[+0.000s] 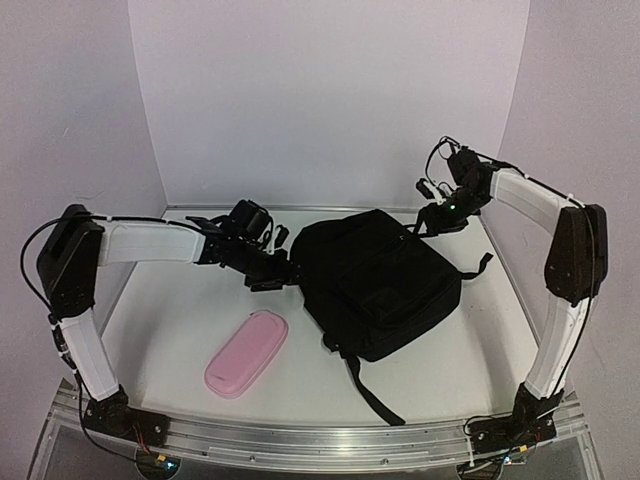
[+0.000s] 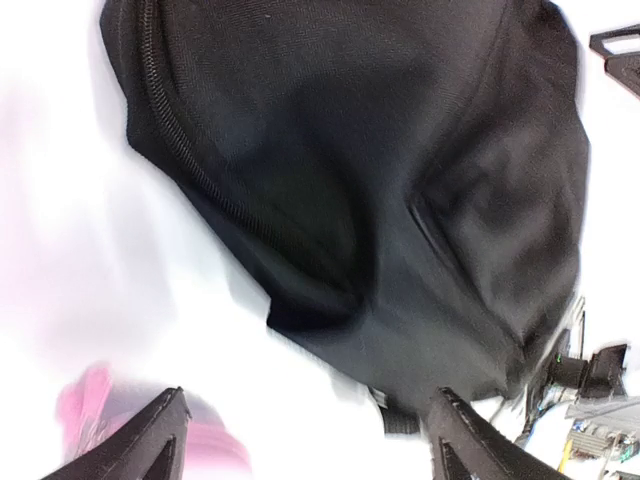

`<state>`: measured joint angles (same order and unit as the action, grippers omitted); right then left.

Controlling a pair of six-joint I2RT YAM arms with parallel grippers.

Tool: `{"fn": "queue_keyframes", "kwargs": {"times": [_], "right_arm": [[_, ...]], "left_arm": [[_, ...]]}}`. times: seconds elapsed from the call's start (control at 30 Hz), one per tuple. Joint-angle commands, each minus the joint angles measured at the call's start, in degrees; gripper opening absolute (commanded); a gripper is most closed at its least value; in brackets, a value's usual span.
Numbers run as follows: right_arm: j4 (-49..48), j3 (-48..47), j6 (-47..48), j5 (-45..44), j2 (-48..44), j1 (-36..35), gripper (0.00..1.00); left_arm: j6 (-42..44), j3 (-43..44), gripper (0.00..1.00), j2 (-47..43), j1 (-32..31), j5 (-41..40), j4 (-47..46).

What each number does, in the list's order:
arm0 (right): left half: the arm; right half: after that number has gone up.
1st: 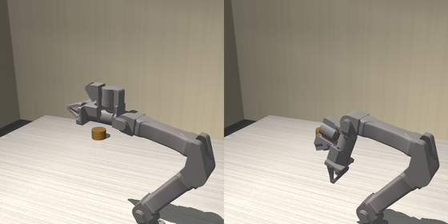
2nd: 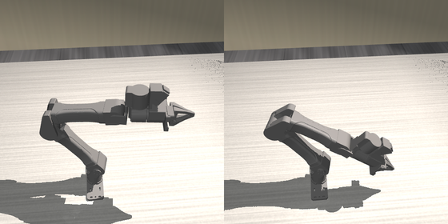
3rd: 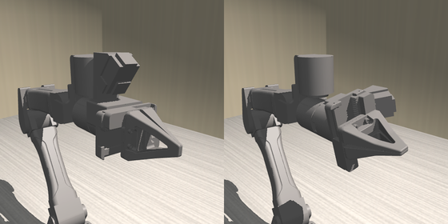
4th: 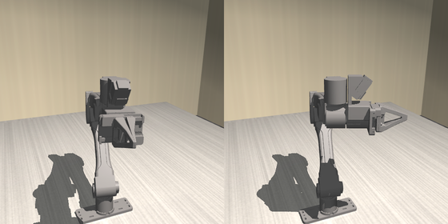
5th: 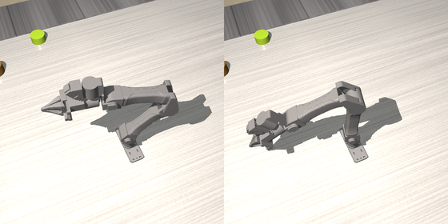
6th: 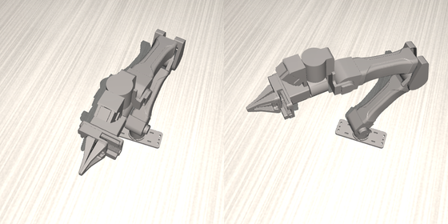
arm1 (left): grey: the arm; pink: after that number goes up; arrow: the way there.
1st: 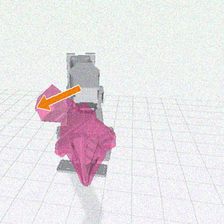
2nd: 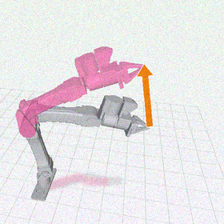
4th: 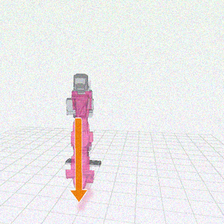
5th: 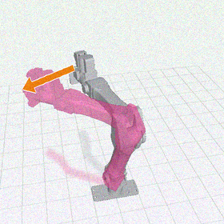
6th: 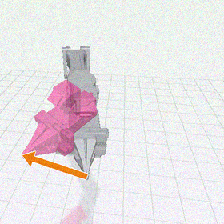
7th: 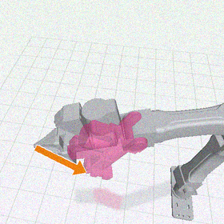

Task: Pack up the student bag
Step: Unzip the student bag at the center of the board, then pick up the stationery from the center of the board.

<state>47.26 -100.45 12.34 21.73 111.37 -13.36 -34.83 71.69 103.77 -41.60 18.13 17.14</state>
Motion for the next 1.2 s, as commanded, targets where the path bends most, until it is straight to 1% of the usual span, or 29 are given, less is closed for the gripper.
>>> {"fn": "queue_keyframes", "kwargs": {"times": [0.0, 0.03, 0.13, 0.3, 0.4, 0.47, 0.53, 0.63, 0.77, 0.87, 0.97, 1.03, 1.17], "right_arm": [[2.40, 1.34, -1.20, 7.59, -9.26, -1.15, 0.73], [2.83, 1.44, -1.30, 8.28, -10.10, -1.76, 0.76], [4.59, 1.40, -1.51, 10.51, -11.49, -3.69, 0.83], [5.40, 2.66, -1.63, 16.10, -13.06, -6.36, 0.94], [5.37, 3.55, -2.02, 17.37, -13.12, -8.23, 0.95], [5.51, 3.65, -2.37, 17.41, -12.70, -9.84, 0.96], [5.55, 3.50, -2.58, 17.55, -12.23, -11.29, 0.96], [5.53, 3.11, -3.19, 19.54, -11.75, -12.40, 0.96], [5.66, 2.49, -3.55, 21.30, -11.76, -12.44, 0.95], [5.81, 2.52, -3.48, 22.62, -12.02, -12.51, 0.95], [5.88, 2.49, -3.50, 24.93, -11.94, -12.53, 0.95], [5.87, 2.64, -3.54, 26.43, -11.73, -12.64, 0.95], [5.75, 3.32, -3.67, 28.12, -11.51, -13.35, 0.95]], "left_arm": [[5.33, -4.92, 0.91, -11.00, -0.19, -2.82, 11.78], [5.46, -6.65, 0.95, -12.42, -0.19, -2.75, 13.21], [5.56, -11.46, 0.99, -16.02, -0.15, -2.46, 16.23], [4.76, -18.29, 1.00, -21.25, -0.14, -3.23, 20.68], [3.61, -22.16, 1.00, -24.54, -0.14, -5.16, 22.47], [3.19, -23.48, 1.00, -25.69, -0.18, -4.68, 22.47], [2.87, -23.53, 1.00, -24.98, -0.19, -4.58, 22.50], [2.79, -23.30, 1.00, -20.80, -0.23, -3.37, 21.46], [1.85, -27.02, 0.98, -16.72, -0.23, 1.80, 14.26], [1.42, -28.51, 0.92, -15.58, -0.23, 3.22, 10.20], [0.06, -29.24, 0.78, -15.84, -0.28, 4.57, 5.66], [-0.30, -28.95, 0.65, -15.89, -0.49, 4.26, 4.36], [0.06, -27.92, 0.36, -17.51, -0.65, 1.62, 5.08]]}}
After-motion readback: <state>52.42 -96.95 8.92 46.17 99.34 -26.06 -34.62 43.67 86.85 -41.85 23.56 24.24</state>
